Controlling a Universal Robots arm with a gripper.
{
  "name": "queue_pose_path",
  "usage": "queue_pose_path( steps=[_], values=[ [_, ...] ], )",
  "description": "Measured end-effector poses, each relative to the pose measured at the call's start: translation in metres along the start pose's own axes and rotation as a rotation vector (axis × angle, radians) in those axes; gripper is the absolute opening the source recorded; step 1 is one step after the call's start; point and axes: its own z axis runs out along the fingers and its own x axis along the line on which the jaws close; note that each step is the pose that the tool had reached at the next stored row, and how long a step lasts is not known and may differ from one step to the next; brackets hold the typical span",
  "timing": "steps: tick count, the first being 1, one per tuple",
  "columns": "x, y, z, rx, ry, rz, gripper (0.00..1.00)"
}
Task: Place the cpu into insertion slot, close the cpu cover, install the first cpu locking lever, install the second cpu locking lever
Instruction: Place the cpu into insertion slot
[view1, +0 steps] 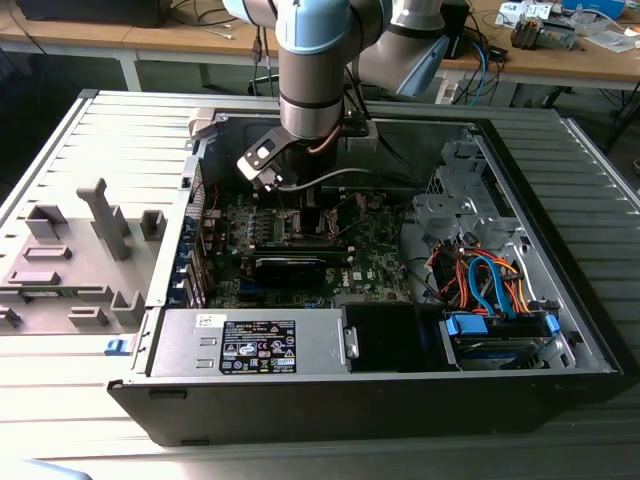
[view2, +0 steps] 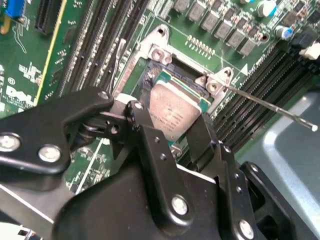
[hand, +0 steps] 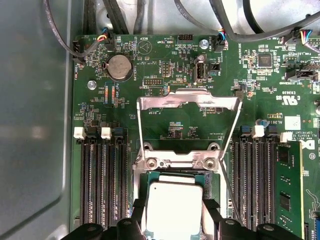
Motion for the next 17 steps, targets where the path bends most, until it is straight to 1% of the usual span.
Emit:
queue_pose_path(
  steps=[3,4,5,6,12,17],
  values=[
    [-0.0002,0.0,-0.0001,0.0001,-0.0001,0.0,0.54],
    [-0.0001,-0.0002,-0.0005,-0.0002,-0.0022,0.0,0.54],
    [-0.0002,-0.0003,-0.0015,0.0,-0.0089,0.0,0.54],
    [-0.0002,-0.0002,-0.0022,0.0,-0.0139,-0.001,0.54],
    [-0.0009,-0.0004,-0.0022,0.0,-0.0175,-0.002,0.54],
    [-0.0009,-0.001,-0.0021,0.0,-0.0182,-0.006,0.54]
  ],
)
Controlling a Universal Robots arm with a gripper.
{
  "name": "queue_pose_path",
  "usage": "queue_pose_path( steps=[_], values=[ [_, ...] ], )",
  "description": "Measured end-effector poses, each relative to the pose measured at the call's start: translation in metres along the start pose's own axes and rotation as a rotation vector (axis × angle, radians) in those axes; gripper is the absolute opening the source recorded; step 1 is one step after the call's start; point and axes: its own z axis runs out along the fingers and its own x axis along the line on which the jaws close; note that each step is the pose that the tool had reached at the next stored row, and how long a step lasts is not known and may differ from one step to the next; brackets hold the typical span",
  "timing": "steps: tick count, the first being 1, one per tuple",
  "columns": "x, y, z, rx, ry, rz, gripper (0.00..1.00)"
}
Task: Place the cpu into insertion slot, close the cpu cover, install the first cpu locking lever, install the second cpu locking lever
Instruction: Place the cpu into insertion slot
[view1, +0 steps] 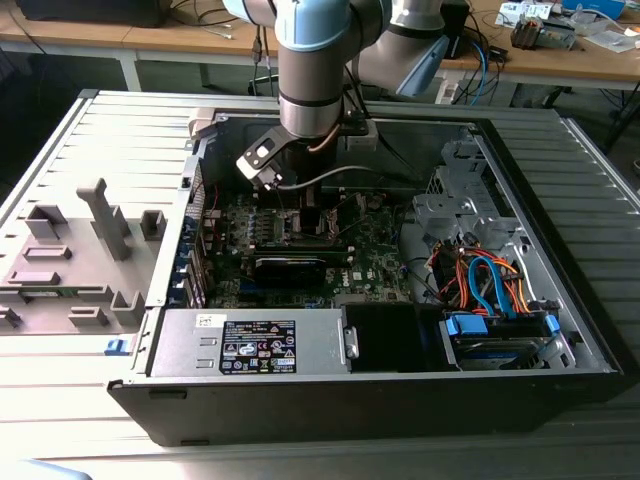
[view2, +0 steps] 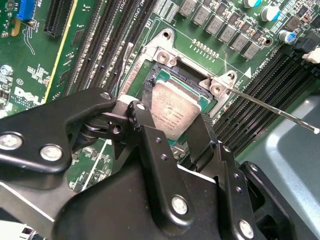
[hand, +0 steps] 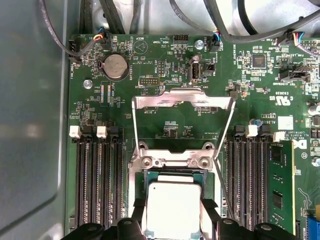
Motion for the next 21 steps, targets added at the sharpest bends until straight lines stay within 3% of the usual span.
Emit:
queue_pose_path(
  steps=[9,21],
  values=[
    [0.0,-0.002,0.0003,-0.0014,-0.0009,-0.04,0.54],
    [-0.0017,-0.0021,-0.0002,-0.0013,-0.0009,-0.04,0.54]
  ],
)
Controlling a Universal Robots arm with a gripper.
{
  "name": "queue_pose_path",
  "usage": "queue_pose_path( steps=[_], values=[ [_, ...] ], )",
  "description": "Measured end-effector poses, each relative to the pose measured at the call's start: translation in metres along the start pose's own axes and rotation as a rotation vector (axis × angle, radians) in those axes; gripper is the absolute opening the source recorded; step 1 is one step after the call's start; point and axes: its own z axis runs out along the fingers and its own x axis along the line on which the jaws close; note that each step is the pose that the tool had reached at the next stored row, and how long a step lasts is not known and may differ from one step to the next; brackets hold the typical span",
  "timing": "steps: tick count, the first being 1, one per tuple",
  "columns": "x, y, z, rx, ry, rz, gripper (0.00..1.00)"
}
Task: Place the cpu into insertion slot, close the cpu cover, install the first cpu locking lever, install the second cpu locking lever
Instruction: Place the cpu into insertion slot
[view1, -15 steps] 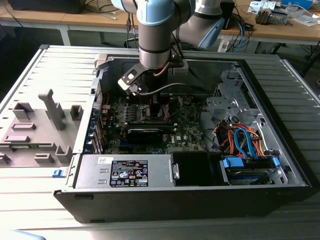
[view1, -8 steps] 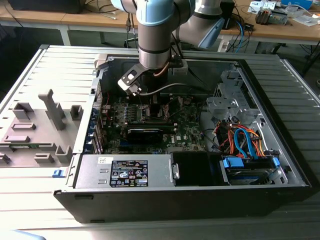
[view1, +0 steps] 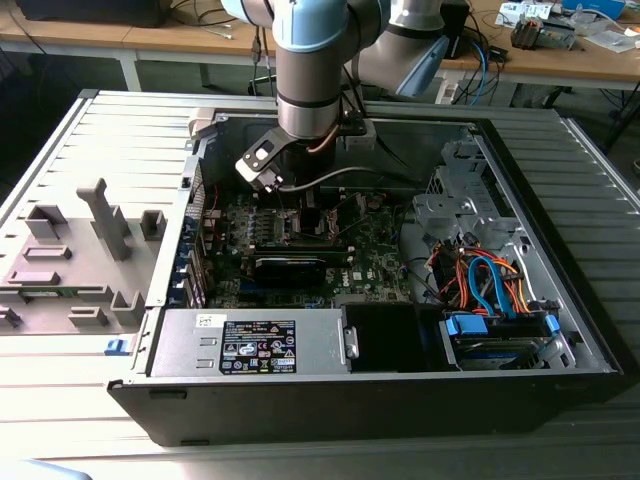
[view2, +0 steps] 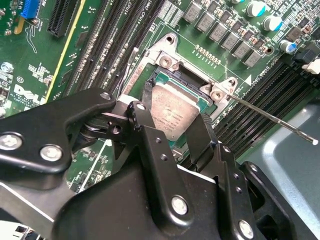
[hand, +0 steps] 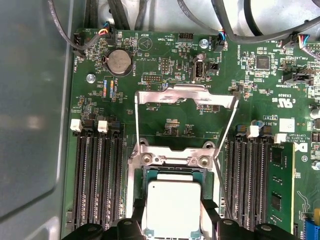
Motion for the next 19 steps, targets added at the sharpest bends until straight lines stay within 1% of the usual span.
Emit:
queue_pose_path(
  steps=[5,9,10,11,13,15,16,17,19],
  values=[
    [-0.0001,0.0002,-0.0043,-0.0001,0.0001,0.0,0.54],
    [-0.0002,0.001,-0.0047,0.0007,0.0011,0.0,0.54],
    [-0.0003,0.0017,-0.0048,0.0022,0.0115,0.0,0.54],
    [-0.0002,0.0018,-0.0048,0.0018,0.0237,0.0,0.54],
    [0.0009,0.0019,-0.0047,0.001,0.0355,0.001,0.54],
    [0.002,0.0019,-0.0048,0.0011,0.0354,0.001,0.52],
    [0.0026,0.002,-0.0048,0.0013,0.0354,0.001,0.45],
    [0.0028,0.002,-0.0048,0.0012,0.0355,0.001,0.33],
    [0.0029,0.002,-0.0049,0.0013,0.0355,0.001,0.21]
  ],
)
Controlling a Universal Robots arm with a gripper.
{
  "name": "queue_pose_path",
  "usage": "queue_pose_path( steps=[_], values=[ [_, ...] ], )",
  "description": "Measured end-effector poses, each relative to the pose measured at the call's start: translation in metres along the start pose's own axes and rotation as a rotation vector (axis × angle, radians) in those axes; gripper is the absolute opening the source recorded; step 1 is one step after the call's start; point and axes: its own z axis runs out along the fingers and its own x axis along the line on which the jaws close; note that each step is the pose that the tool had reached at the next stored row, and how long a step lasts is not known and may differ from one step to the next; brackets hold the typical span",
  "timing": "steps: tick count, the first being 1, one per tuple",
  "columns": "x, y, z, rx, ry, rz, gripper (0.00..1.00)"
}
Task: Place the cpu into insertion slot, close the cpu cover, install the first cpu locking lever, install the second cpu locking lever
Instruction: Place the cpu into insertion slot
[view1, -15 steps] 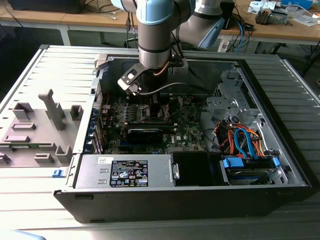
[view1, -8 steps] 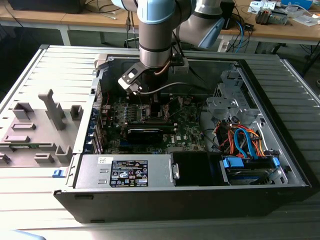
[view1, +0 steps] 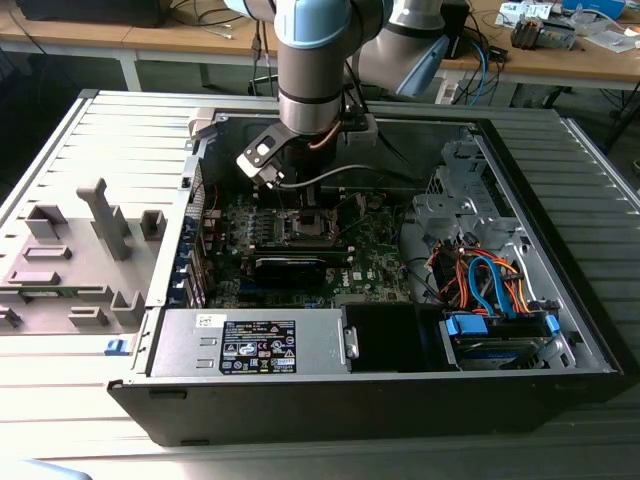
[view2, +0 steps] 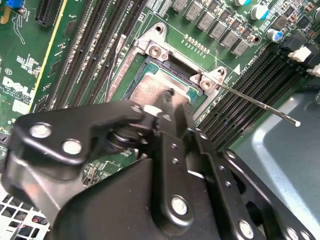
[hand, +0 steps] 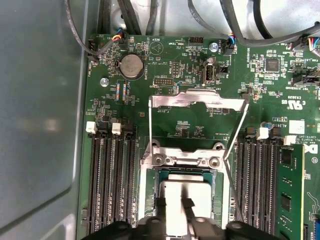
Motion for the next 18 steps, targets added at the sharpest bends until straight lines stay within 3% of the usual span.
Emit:
queue_pose_path(
  steps=[3,7,12,15,18],
  values=[
    [0.0001,0.0001,0.0007,0.0013,0.0003,0.0,0.11],
    [-0.0008,0.0,0.0047,0.0088,-0.0006,0.0,0.11],
    [-0.0008,0.0001,0.007,0.0097,0.0003,0.0,0.11],
    [-0.0004,0.0005,0.0016,0.0077,0.0034,0.0,0.11],
    [-0.0007,0.0005,-0.0081,0.0094,0.0003,0.0,0.11]
  ],
)
